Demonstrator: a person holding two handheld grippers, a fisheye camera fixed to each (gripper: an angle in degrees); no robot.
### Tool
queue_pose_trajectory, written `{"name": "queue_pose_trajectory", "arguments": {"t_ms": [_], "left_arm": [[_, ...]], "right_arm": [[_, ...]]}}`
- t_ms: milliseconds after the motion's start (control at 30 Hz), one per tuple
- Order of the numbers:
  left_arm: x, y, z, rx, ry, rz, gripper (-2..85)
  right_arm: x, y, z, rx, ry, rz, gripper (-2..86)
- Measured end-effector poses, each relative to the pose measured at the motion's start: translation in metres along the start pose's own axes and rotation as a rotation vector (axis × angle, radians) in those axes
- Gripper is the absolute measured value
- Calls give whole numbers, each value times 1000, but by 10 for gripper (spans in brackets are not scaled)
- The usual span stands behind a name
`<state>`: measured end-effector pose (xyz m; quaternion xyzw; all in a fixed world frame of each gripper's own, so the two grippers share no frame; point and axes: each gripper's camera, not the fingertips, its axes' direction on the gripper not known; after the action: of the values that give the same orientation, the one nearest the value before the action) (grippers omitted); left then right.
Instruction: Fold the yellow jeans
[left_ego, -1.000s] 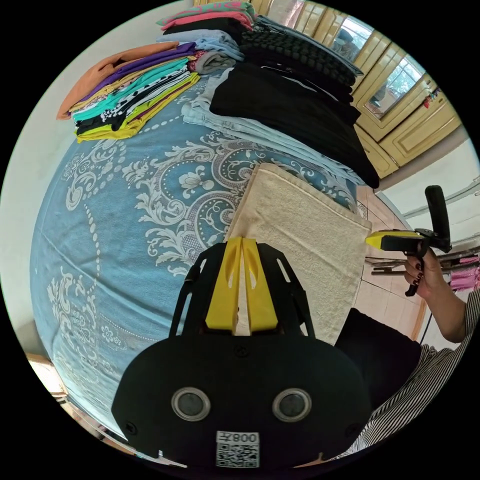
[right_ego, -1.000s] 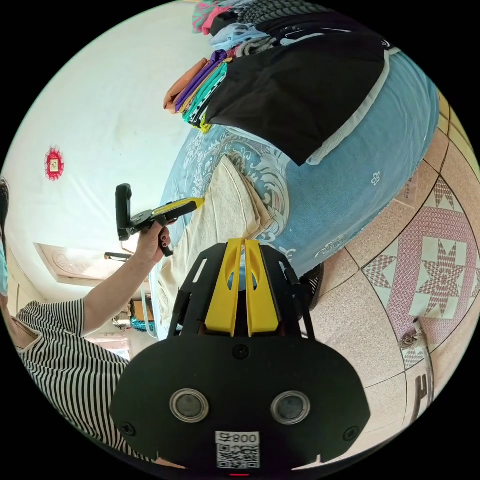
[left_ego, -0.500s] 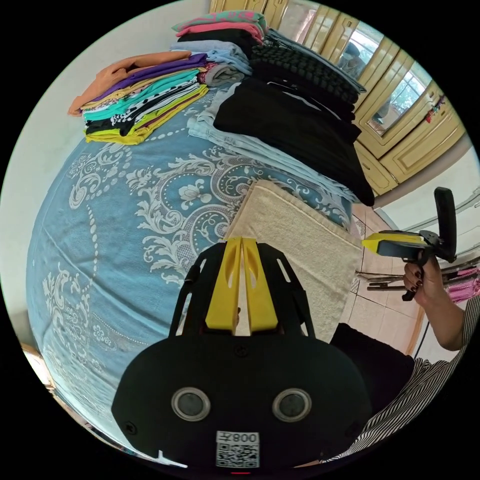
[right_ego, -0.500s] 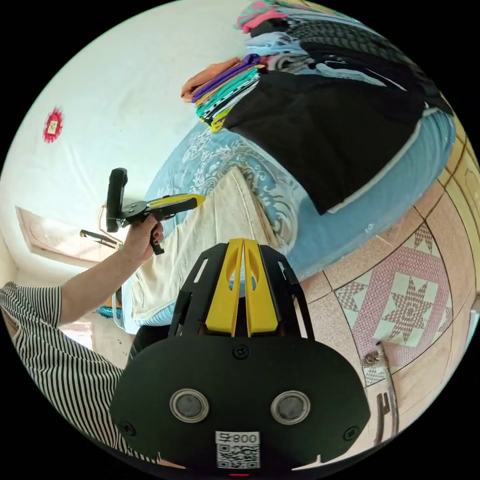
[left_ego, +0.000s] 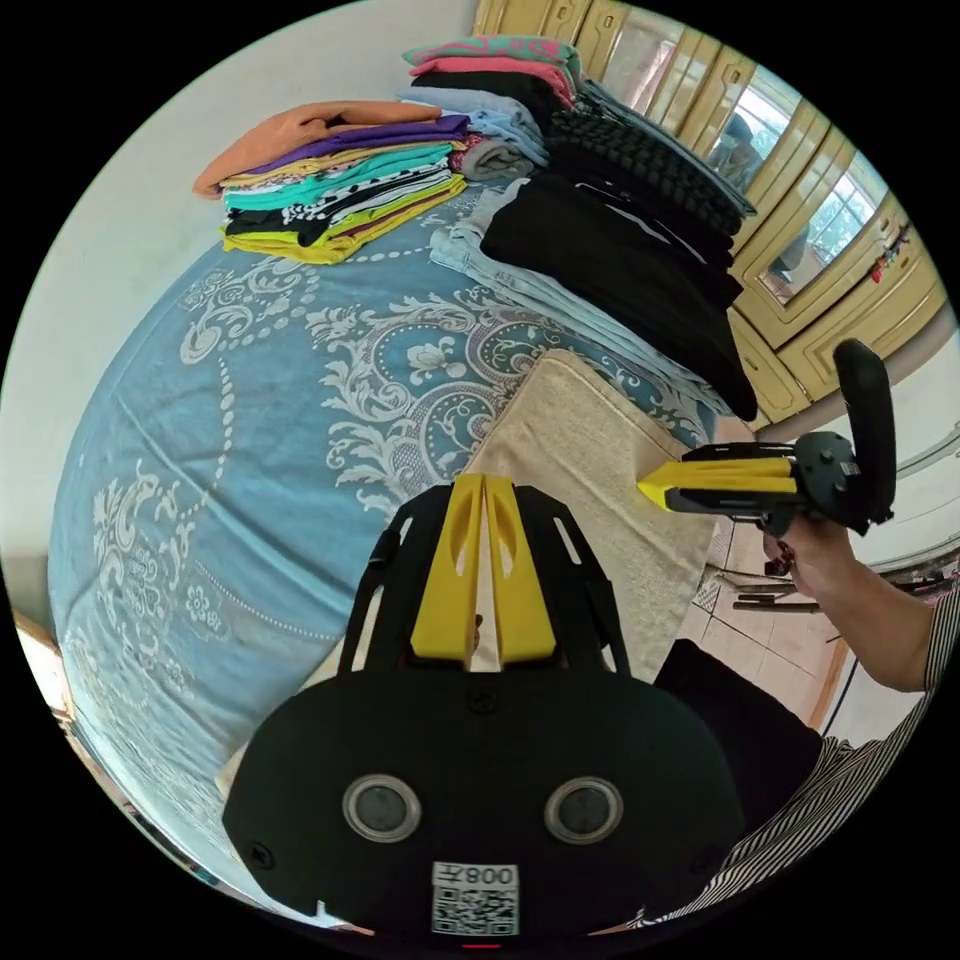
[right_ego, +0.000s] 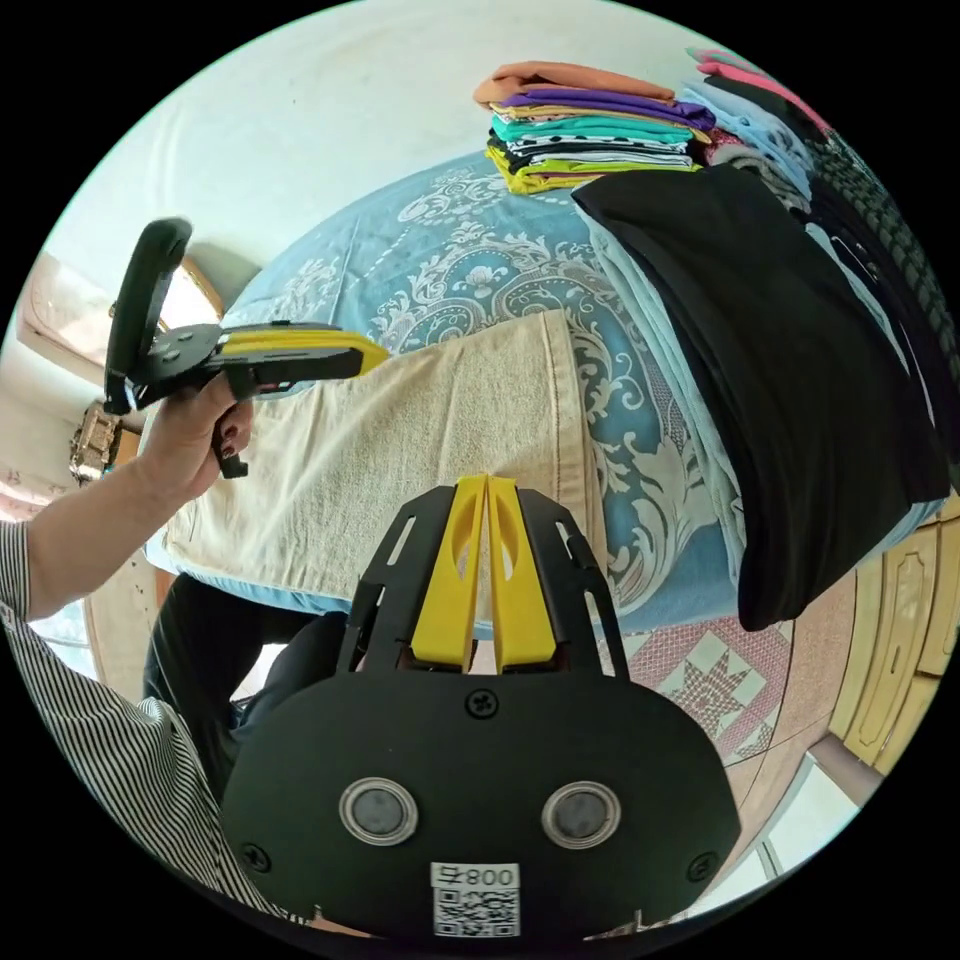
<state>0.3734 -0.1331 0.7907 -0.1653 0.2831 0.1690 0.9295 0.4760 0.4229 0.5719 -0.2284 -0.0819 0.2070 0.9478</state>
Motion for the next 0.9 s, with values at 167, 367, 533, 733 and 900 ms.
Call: {"name": "queue_pose_trajectory", "arguments": {"t_ms": [167,367,533,733,900], "left_arm": [[-39,86,-65,-7,-76,-166,1],[-72,130,-94,-65,-97,-246,2],[-91,147,-144,-47,-68,-276,2],[-124,210,-217,28,-25,-356,3],[-172,273,-286,136,33,-513,8]], "right_arm": [[-26,-36,-23,102,41,-68,2],[-57,-73,18,35,155,-168,3],[-61,-85,11,-24,129,-137,2],[-107,-93,13,-56,44,-250,2],[-123,-106,16,-92,3,-268,4]]}}
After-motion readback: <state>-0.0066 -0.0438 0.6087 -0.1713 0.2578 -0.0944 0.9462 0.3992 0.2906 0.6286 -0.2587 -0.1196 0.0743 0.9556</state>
